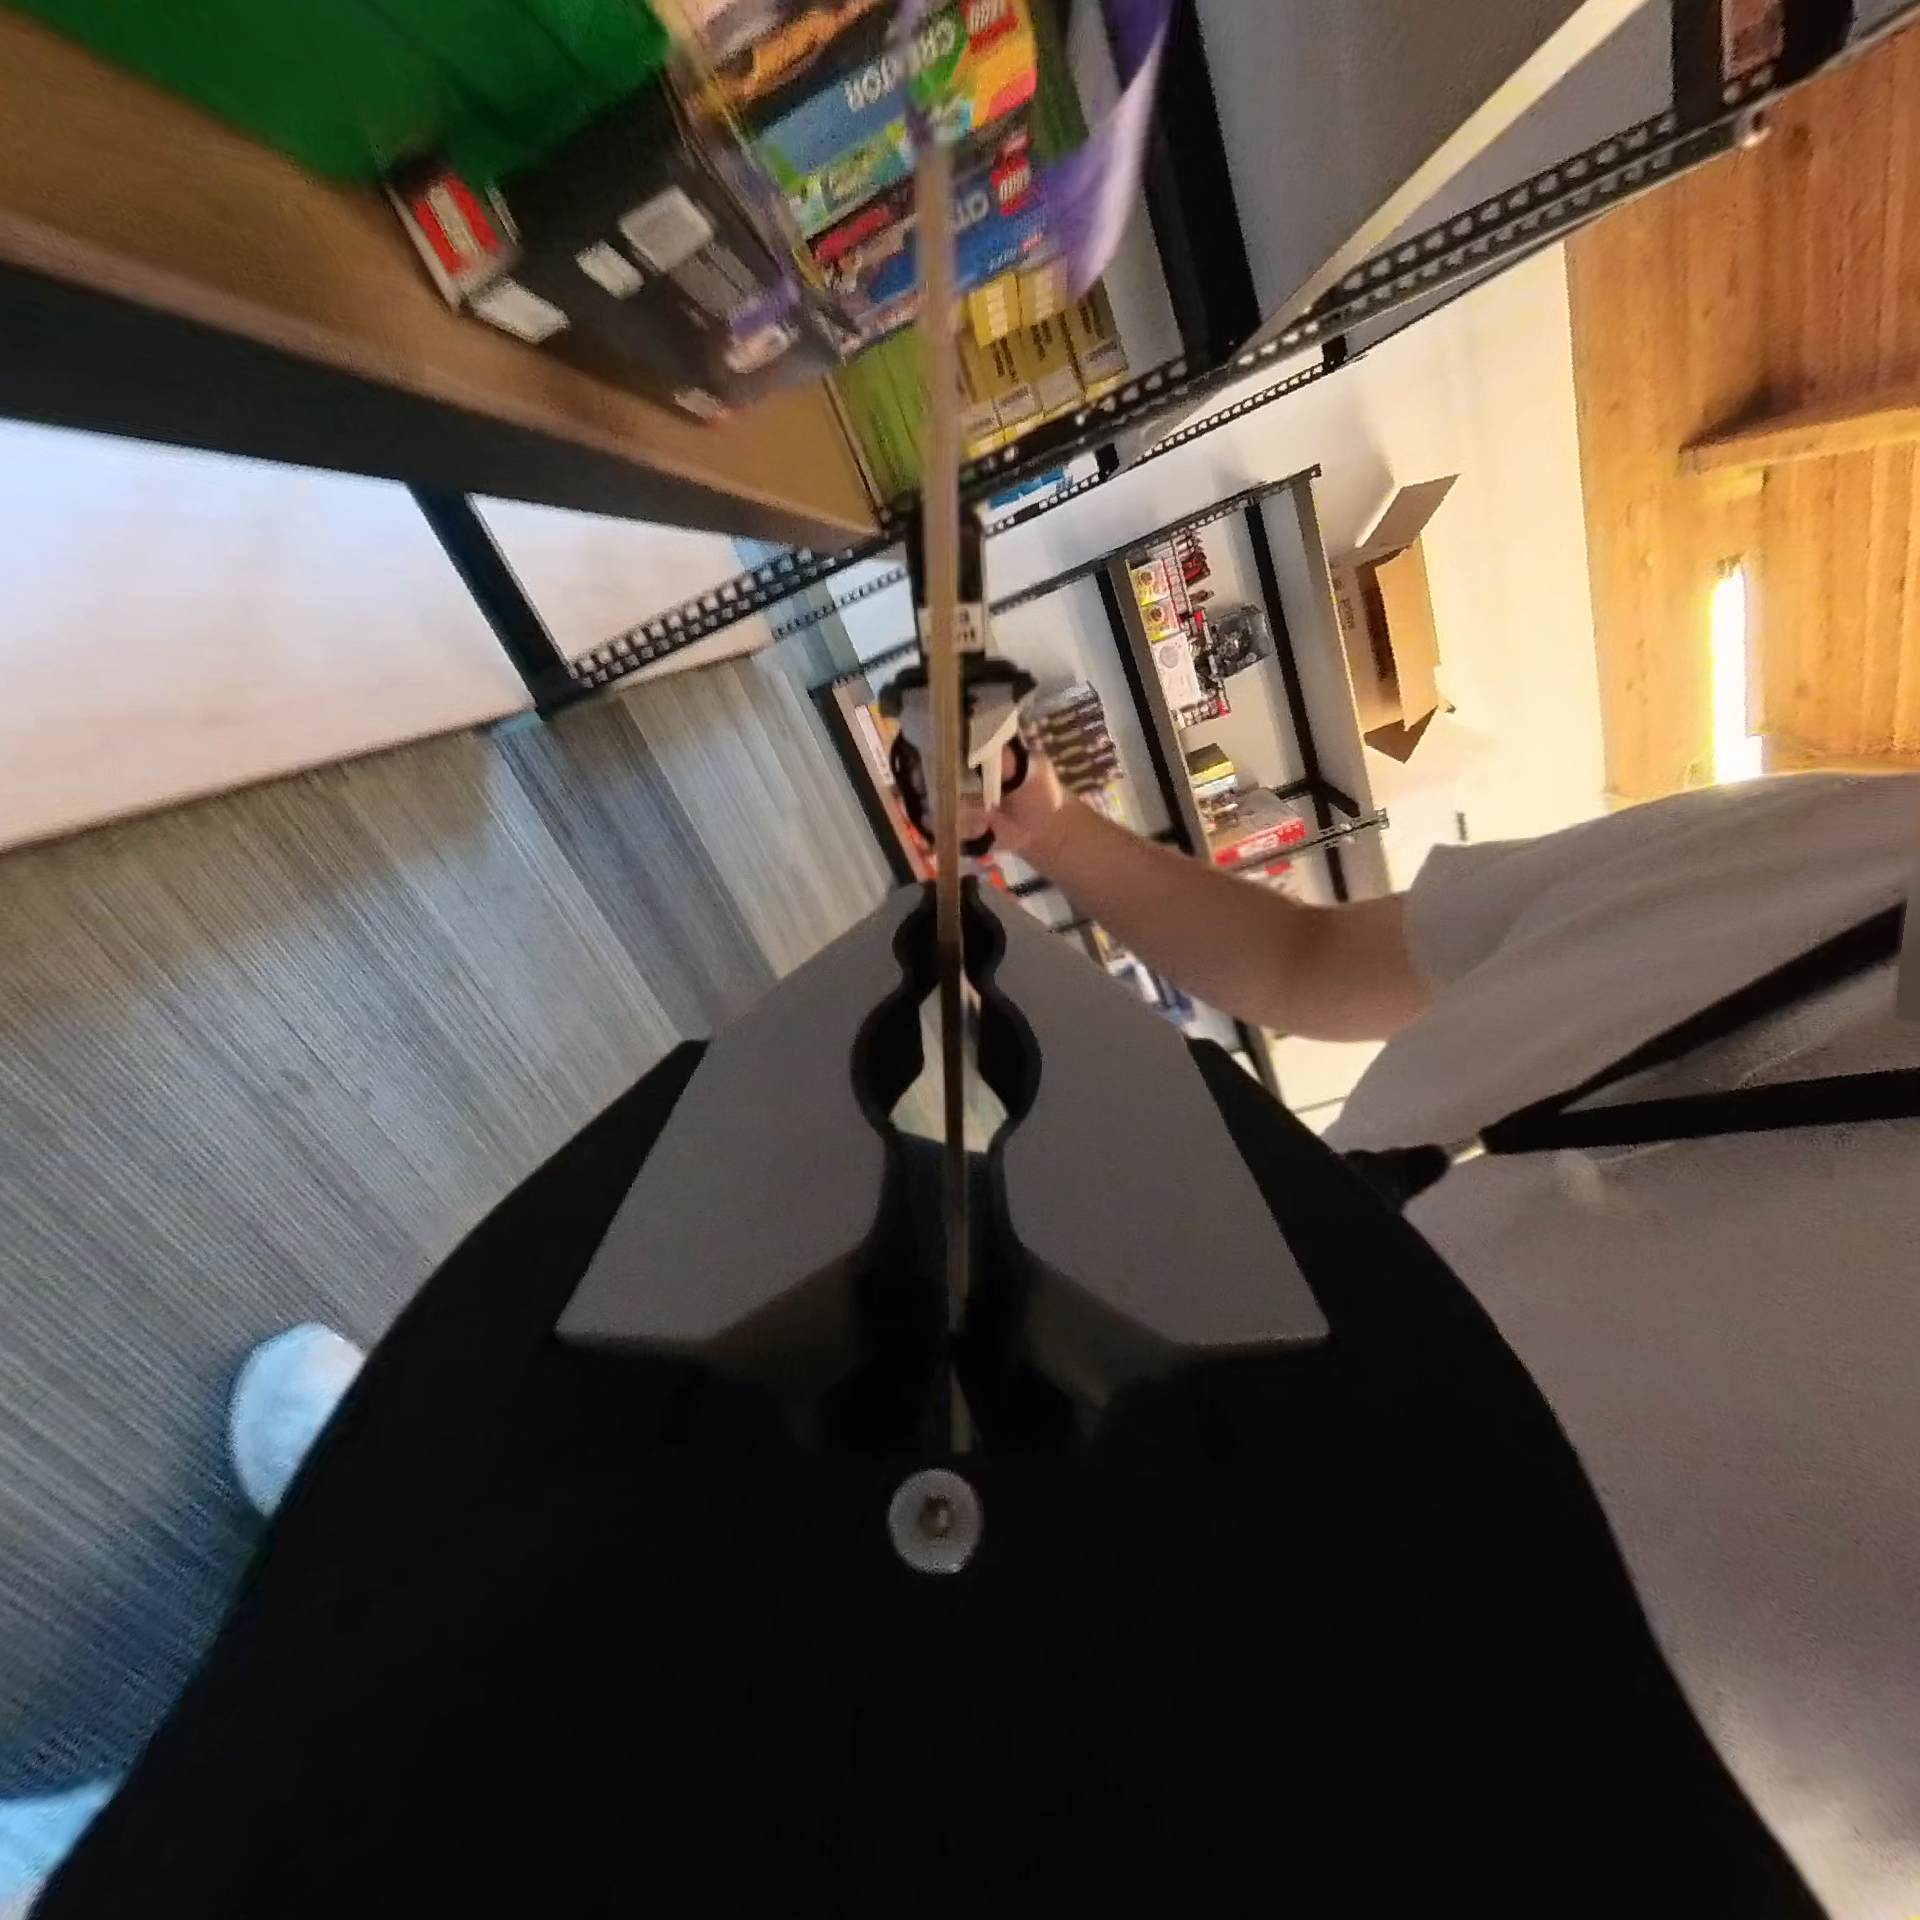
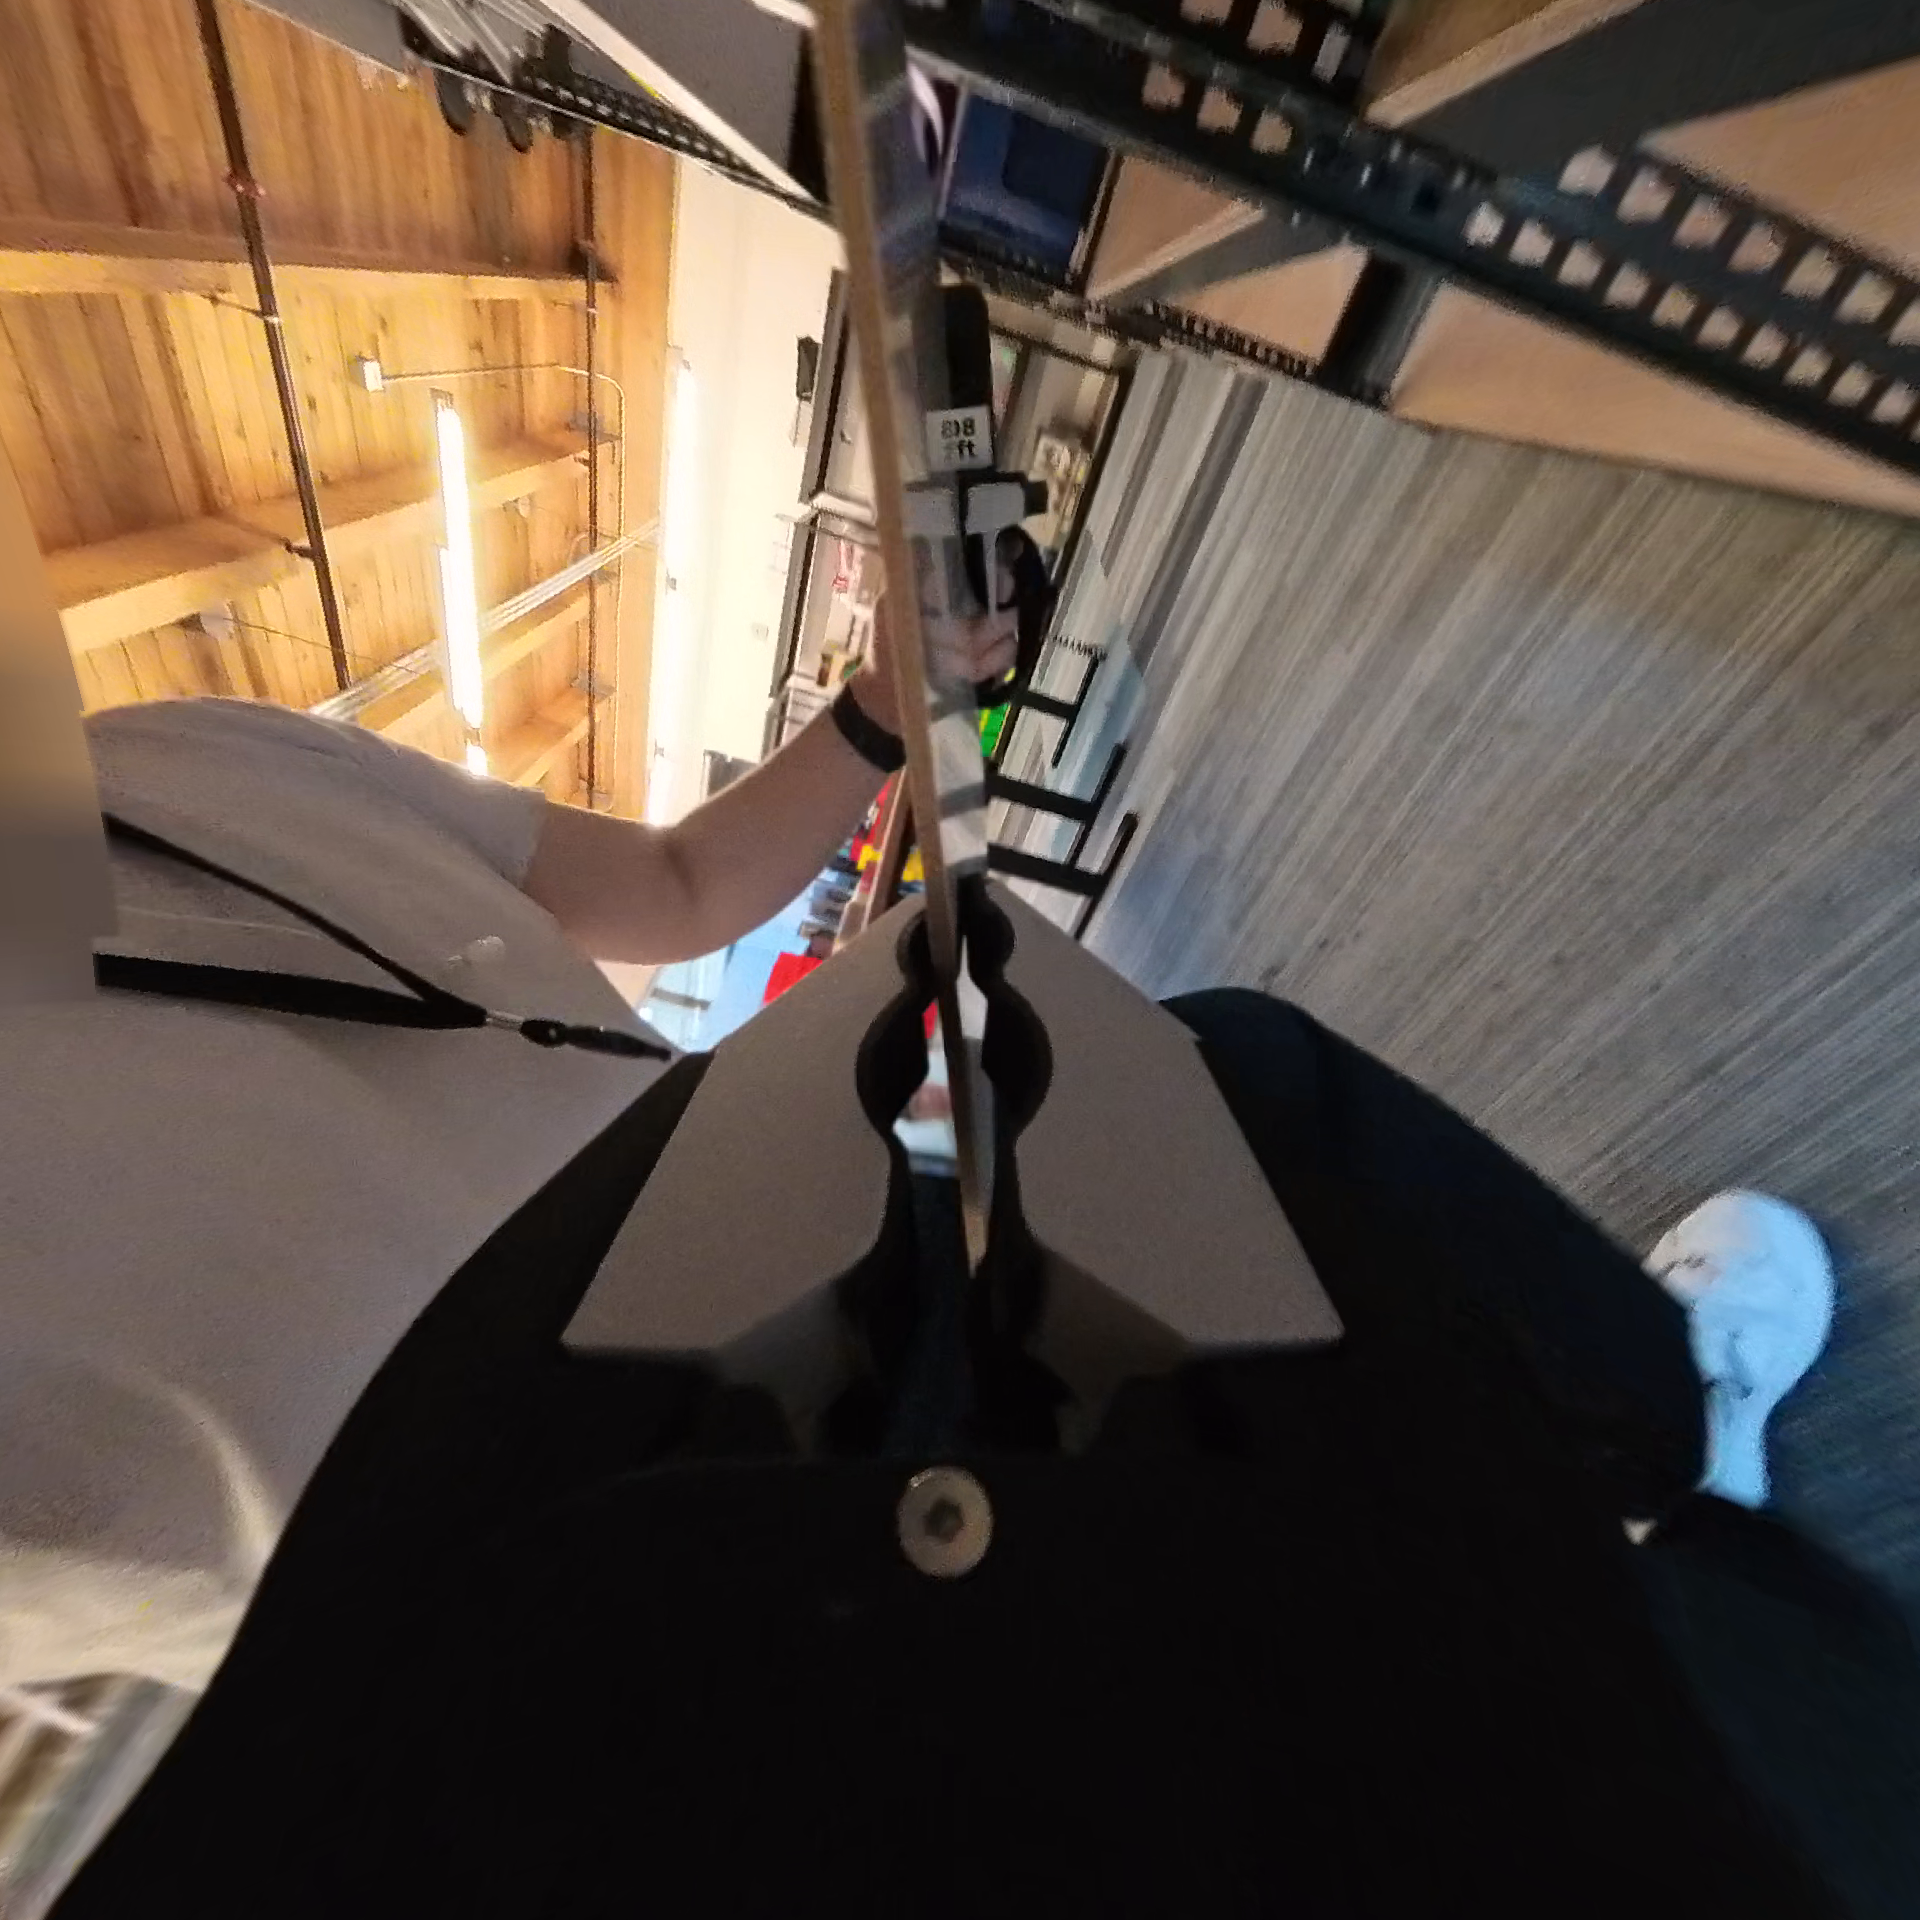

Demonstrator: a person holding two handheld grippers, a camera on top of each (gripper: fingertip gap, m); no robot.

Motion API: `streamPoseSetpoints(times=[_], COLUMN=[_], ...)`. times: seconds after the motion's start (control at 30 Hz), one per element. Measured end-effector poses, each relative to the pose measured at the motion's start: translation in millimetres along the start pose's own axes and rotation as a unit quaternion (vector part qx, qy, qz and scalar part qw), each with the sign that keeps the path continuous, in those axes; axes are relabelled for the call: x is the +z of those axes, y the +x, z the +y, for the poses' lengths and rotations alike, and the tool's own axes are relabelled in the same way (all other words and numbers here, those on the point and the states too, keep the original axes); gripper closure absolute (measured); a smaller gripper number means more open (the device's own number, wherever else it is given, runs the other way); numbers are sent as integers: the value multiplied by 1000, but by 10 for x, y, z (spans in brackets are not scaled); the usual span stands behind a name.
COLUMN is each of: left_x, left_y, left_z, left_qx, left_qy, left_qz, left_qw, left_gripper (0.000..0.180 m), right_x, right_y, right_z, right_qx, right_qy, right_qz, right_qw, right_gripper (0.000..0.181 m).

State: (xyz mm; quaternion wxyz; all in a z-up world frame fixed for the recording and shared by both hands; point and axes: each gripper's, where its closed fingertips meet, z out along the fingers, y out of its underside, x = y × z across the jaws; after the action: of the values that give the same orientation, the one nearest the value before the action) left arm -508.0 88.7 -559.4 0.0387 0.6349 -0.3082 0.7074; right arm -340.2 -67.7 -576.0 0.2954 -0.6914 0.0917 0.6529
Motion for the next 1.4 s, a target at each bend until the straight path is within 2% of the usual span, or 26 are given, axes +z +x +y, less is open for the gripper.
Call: streamPoseSetpoints(times=[0.27, 0.43, 0.53, 0.6, 0.7, 0.83, 1.17, 1.3, 1.4], left_x=[129, 164, 185, 196, 254, 445, 537, 528, 524], left_y=[-887, -1272, -1527, -1638, -1716, -1913, -2017, -2129, -2108], left_z=[-234, -336, -218, -159, -217, -82, -215, -295, -340], left_qx=[190, 256, 286, 306, 318, 319, 331, 284, 285], left_qy=[36, 90, 90, 115, 152, 102, 93, 102, 113], left_qz=[10, 48, 53, 63, 74, 63, 62, 95, 105], left_qw=[981, 961, 953, 943, 933, 940, 937, 949, 946], left_gripper=[179, 179, 179, 180, 178, 179, 179, 179, 179], right_x=[-71, -76, -116, -148, -151, -175, -279, -264, -253], right_y=[1023, 1517, 1738, 1873, 2016, 2110, 2164, 2191, 2229], right_z=[-176, -267, -257, -262, -291, -403, -625, -645, -644], right_qx=[-179, -266, -315, -342, -379, -387, -398, -396, -384], right_qy=[52, 56, 49, 54, 68, 70, 93, 95, 107], right_qz=[9, 24, 33, 31, 19, 3, -1, 12, 16], right_qw=[982, 962, 947, 938, 923, 919, 913, 913, 917], right_gripper=[180, 180, 180, 180, 180, 180, 179, 179, 179])
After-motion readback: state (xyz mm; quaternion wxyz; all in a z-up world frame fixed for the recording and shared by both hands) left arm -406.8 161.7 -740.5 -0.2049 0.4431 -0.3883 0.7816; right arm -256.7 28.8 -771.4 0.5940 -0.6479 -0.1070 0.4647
